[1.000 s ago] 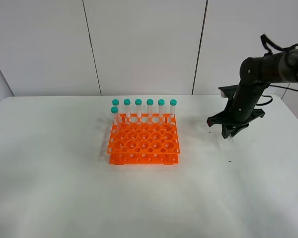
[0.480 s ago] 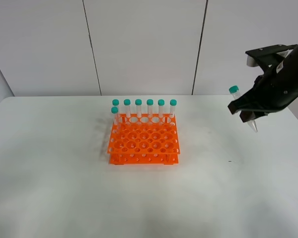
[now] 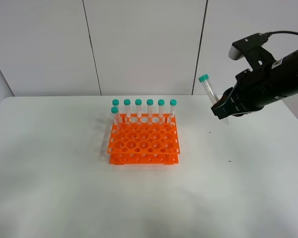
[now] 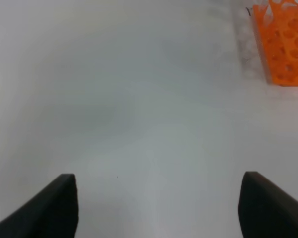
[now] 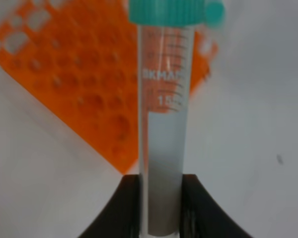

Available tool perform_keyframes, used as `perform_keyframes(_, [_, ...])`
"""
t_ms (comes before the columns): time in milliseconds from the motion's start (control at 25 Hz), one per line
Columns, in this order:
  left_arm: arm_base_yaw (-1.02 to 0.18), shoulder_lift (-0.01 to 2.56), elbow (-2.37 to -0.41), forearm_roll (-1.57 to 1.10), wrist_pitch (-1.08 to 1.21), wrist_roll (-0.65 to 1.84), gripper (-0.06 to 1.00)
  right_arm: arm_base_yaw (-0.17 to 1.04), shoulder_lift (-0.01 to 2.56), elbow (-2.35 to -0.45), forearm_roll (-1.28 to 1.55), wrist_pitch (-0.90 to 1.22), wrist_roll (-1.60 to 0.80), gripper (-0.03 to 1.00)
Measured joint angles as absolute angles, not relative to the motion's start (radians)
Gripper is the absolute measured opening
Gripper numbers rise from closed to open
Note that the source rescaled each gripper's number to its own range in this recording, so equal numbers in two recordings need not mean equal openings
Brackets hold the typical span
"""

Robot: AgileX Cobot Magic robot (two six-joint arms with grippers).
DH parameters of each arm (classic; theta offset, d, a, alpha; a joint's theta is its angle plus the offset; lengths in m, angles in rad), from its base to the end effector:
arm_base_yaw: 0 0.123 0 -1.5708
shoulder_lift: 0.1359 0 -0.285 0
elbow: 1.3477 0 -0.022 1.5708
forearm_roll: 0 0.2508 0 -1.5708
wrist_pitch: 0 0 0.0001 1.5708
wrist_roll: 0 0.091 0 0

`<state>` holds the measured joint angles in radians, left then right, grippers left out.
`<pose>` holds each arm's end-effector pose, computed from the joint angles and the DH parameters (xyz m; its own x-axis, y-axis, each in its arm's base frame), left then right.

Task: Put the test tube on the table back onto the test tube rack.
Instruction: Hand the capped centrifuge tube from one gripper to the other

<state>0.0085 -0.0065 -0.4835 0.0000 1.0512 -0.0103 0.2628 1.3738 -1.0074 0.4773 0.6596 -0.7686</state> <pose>-0.0035 0.0000 0.2734 -0.4563 -0.0142 -0.8897 -0.0132 0.9999 -0.0092 0.2687 0.0988 0.2920 -0.5356 -0.5132 -0.6706 -0.6688 0.7426 -0.0342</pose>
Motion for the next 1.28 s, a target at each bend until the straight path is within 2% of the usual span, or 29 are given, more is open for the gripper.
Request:
perform_keyframes(120, [0.008,-0.006,-0.484,0.000,1.051,-0.010,1.00,0.266,1.374,-1.007,0.653,0.662,-0.917,0.03])
perform_keyframes(240, [0.008,-0.006,-0.484,0.000,1.051,-0.010,1.00,0.270,1.374,-1.004,0.732,0.681,-0.950,0.03])
perform_keyframes(560, [0.008,-0.006,-0.484,0.000,1.051,-0.010,1.00,0.463,1.378,-0.959,0.733,0.669,-0.923,0.03])
perform_keyframes(840, [0.008,-0.006,-0.484,0.000,1.051,-0.010,1.00,0.487,1.523,-0.958,0.773,0.644,-0.925,0.03])
perform_keyframes(1080, [0.008,-0.006,-0.484,0.005,1.051,-0.010,1.00,0.597,1.594,-0.958,0.805,0.598,-0.950,0.03])
perform_keyframes(1280, [0.008,-0.002,-0.530,0.000,1.046,-0.010,1.00,0.591,1.594,-0.958,0.848,0.588,-0.950,0.03])
